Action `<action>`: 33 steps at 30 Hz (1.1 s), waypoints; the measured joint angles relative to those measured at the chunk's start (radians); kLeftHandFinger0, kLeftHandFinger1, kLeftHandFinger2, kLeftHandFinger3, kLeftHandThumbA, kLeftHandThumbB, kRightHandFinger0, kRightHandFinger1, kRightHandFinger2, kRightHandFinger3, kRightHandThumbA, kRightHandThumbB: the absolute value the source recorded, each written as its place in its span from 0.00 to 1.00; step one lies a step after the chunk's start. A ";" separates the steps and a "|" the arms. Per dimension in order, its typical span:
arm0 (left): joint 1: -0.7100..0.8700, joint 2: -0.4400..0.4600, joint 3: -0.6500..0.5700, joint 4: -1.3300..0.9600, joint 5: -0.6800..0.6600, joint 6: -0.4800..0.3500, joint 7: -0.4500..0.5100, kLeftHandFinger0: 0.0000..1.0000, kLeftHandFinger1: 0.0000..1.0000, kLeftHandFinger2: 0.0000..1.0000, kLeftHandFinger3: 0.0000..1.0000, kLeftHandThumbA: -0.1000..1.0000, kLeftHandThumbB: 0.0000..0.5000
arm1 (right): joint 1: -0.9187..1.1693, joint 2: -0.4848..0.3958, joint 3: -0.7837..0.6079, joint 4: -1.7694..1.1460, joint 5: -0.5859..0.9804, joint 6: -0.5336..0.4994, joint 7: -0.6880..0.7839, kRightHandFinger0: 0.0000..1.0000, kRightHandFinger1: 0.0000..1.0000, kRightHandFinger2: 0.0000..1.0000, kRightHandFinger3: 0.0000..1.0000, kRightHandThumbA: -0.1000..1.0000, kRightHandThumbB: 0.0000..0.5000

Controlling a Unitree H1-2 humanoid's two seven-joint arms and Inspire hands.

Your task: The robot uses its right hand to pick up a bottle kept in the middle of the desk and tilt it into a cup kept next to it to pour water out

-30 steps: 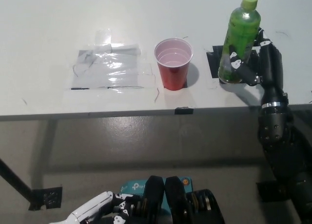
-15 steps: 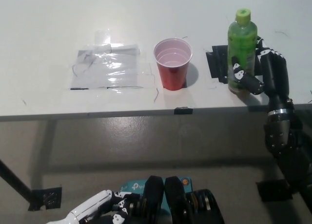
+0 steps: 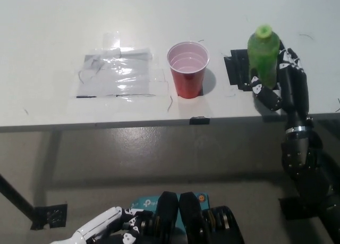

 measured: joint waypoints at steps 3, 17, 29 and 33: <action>0.000 0.000 0.000 0.000 0.000 0.000 0.000 0.89 0.95 0.90 0.94 1.00 1.00 | 0.003 0.008 0.000 0.000 -0.007 0.040 -0.002 1.00 1.00 1.00 1.00 0.78 0.65; 0.003 0.000 0.003 -0.003 0.000 0.001 0.000 0.89 0.95 0.90 0.93 1.00 1.00 | 0.024 0.013 0.000 0.009 -0.024 0.098 -0.003 1.00 1.00 1.00 1.00 0.75 0.63; 0.007 0.000 0.003 -0.003 0.000 0.000 0.000 0.90 0.95 0.90 0.94 1.00 1.00 | 0.067 -0.007 -0.001 -0.048 -0.029 0.126 0.001 1.00 1.00 1.00 1.00 0.78 0.66; 0.012 0.000 0.003 -0.003 -0.001 0.000 0.000 0.91 0.96 0.91 0.95 1.00 1.00 | 0.091 -0.022 -0.001 -0.085 -0.029 0.137 0.015 1.00 1.00 1.00 1.00 0.79 0.67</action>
